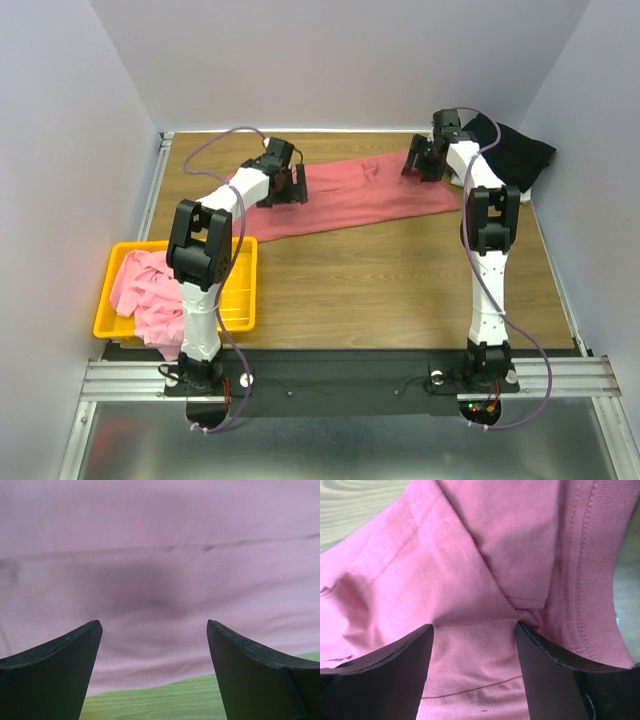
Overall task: Fold and stack the t-shirts
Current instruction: Fold the tshirt
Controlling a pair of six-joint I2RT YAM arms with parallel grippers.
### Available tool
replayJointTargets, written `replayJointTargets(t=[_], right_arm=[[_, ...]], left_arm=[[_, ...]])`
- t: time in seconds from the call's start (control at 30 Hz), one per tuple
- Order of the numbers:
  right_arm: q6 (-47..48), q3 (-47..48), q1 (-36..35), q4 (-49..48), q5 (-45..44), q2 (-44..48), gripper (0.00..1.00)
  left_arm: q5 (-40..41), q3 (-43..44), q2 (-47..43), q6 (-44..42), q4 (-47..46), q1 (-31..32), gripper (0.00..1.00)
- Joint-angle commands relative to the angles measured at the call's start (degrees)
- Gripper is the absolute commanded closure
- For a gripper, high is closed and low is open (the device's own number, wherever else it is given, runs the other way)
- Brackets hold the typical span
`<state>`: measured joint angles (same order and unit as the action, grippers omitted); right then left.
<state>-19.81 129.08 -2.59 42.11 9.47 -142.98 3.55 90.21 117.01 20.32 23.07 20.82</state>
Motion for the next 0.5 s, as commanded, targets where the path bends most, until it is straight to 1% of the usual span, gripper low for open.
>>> replayJointTargets(t=[0.0,0.07,0.1,0.17,0.2,0.27,0.4,0.47], right_arm=[[-1.02,4.78,0.39,-1.50,4.76,-0.20,0.27],[-0.58,4.35,0.48,-1.50,4.06,2.77,0.27],[-0.32,2.51,0.39,-1.59,3.63,3.84,0.26],[0.30,-0.21,0.48,-1.68,2.39,6.56,0.26],[0.56,-3.80,0.39,-1.68,2.13,9.18,0.26],[0.74,-7.59,0.39,-1.68,1.16,11.57,0.26],[0.74,-17.51,0.39,-2.20,0.20,16.93,0.26],[0.48,-19.82,0.39,-2.29,0.02,18.17,0.26]], left_arm=[[1.19,12.40,0.66,-2.91,4.96,-0.87,0.01],[1.63,16.29,2.51,-3.44,5.93,-1.57,0.01],[2.07,19.44,4.61,-3.79,6.37,-1.92,0.01],[2.07,22.71,7.60,-4.06,7.86,-2.71,0.01],[1.90,22.90,8.31,-4.49,8.04,-2.80,0.01],[1.37,22.38,9.20,-5.02,7.08,-3.06,0.01],[-1.08,17.64,10.25,-5.90,3.48,-3.06,0.02],[-2.05,14.92,10.34,-5.81,2.51,-3.06,0.01]])
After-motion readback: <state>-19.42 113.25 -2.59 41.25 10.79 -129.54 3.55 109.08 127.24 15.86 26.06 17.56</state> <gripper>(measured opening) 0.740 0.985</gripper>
